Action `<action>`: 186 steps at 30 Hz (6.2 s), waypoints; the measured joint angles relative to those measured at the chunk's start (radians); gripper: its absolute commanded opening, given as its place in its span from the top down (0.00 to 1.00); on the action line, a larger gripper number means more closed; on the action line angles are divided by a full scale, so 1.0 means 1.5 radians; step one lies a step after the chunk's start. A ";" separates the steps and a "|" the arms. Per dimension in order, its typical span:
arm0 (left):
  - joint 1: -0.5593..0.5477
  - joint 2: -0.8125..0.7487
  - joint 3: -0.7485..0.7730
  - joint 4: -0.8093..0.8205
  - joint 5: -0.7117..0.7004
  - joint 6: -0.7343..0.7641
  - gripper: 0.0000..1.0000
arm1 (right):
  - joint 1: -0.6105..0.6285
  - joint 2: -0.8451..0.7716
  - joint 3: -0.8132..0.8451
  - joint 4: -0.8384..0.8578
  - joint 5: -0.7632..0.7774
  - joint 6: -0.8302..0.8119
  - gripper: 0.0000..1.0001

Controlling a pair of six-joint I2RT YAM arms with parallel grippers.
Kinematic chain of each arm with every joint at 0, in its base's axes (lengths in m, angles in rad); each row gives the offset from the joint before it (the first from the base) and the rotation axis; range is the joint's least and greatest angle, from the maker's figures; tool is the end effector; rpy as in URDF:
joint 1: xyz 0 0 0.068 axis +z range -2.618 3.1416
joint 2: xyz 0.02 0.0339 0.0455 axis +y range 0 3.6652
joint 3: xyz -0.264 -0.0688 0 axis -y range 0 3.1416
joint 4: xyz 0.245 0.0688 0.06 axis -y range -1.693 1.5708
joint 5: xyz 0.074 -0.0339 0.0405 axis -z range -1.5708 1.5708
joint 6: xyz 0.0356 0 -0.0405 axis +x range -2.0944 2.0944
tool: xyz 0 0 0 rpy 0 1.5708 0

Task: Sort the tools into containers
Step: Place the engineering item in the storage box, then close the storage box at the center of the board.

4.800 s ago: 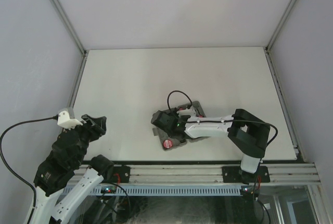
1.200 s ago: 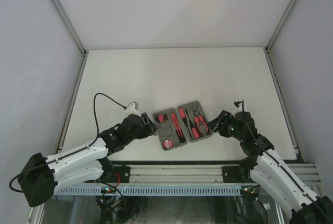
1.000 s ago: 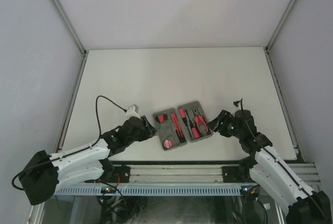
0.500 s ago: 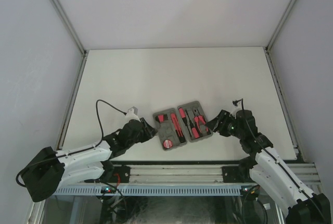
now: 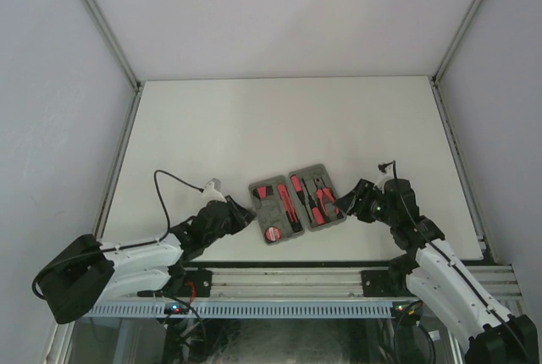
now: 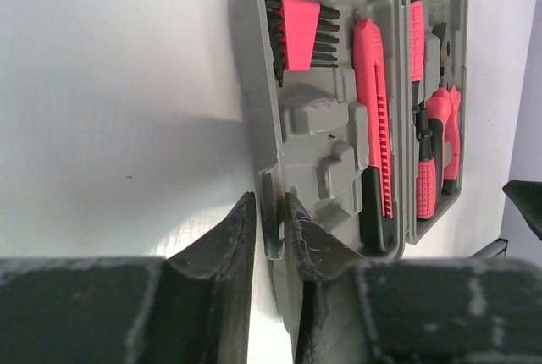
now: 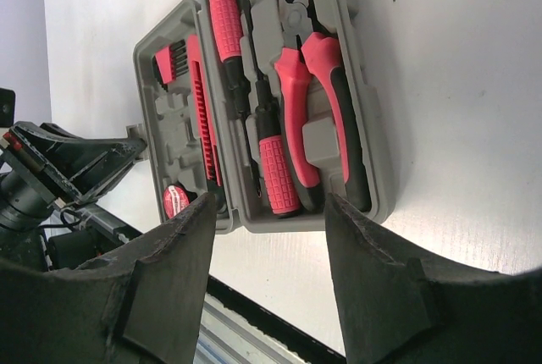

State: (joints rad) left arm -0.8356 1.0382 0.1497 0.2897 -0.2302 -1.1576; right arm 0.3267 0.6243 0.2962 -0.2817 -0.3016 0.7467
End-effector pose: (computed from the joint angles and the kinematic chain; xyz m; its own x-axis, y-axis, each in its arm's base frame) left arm 0.1246 -0.1257 0.1274 -0.6974 -0.5582 -0.4495 -0.1070 0.7012 -0.7049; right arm 0.1345 0.0567 0.1838 -0.7629 0.4263 -0.4861 -0.0258 0.7312 0.6817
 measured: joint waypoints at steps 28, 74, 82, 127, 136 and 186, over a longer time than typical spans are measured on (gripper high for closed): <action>0.120 0.110 0.020 0.125 0.160 0.111 1.00 | -0.070 0.247 -0.007 0.151 -0.041 -0.007 0.35; 0.131 0.105 0.032 0.115 0.191 0.233 1.00 | 0.004 0.213 0.111 0.142 -0.148 -0.082 0.38; 0.131 0.106 0.032 0.116 0.194 0.238 1.00 | 0.122 0.239 0.181 0.124 -0.113 -0.078 0.38; 0.130 0.082 0.032 0.080 0.206 0.238 1.00 | 0.392 0.669 0.501 -0.013 0.108 -0.149 0.71; 0.130 0.079 0.032 0.076 0.207 0.238 1.00 | 0.421 0.753 0.599 -0.112 0.161 -0.157 0.73; 0.127 0.024 0.028 0.018 0.202 0.155 0.45 | 0.438 0.786 0.639 -0.159 0.203 -0.158 0.87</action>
State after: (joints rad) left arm -0.6456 1.0740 0.1925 0.3168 0.0723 -0.9253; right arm 0.9840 1.8027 1.2541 -0.5198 0.0036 0.5102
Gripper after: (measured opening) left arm 0.589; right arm 0.137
